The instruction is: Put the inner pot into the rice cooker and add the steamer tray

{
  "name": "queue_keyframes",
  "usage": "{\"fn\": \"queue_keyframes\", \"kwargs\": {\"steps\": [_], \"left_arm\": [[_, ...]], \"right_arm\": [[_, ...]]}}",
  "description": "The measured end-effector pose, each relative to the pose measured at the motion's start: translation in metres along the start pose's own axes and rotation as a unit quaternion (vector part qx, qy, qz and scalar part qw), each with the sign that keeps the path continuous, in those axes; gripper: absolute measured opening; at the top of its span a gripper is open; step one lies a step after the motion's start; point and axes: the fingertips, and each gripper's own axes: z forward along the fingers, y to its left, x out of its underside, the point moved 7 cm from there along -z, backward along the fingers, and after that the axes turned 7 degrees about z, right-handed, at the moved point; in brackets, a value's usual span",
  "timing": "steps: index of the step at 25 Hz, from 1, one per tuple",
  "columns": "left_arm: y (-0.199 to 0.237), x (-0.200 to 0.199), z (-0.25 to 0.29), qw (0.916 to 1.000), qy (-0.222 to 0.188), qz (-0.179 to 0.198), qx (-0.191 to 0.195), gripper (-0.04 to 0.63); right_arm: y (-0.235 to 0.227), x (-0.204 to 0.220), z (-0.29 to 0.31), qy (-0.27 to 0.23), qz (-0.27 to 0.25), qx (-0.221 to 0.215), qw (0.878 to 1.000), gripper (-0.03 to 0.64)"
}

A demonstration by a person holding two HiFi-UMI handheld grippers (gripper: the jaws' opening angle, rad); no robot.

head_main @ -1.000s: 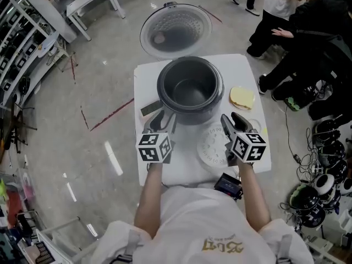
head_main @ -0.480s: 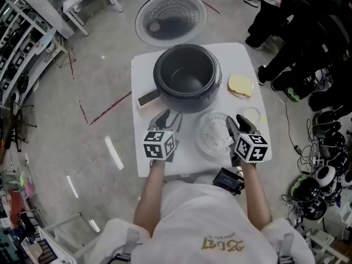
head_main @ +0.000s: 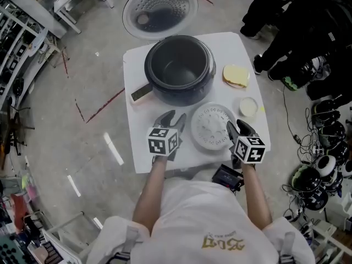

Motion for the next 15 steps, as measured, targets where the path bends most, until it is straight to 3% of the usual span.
{"fn": "queue_keyframes", "kwargs": {"steps": [15], "left_arm": [[-0.02,0.055,0.05,0.9925,0.086,-0.056,0.066,0.199]], "right_arm": [[-0.052,0.045,0.006,0.063,0.029,0.061,0.996,0.19]]}}
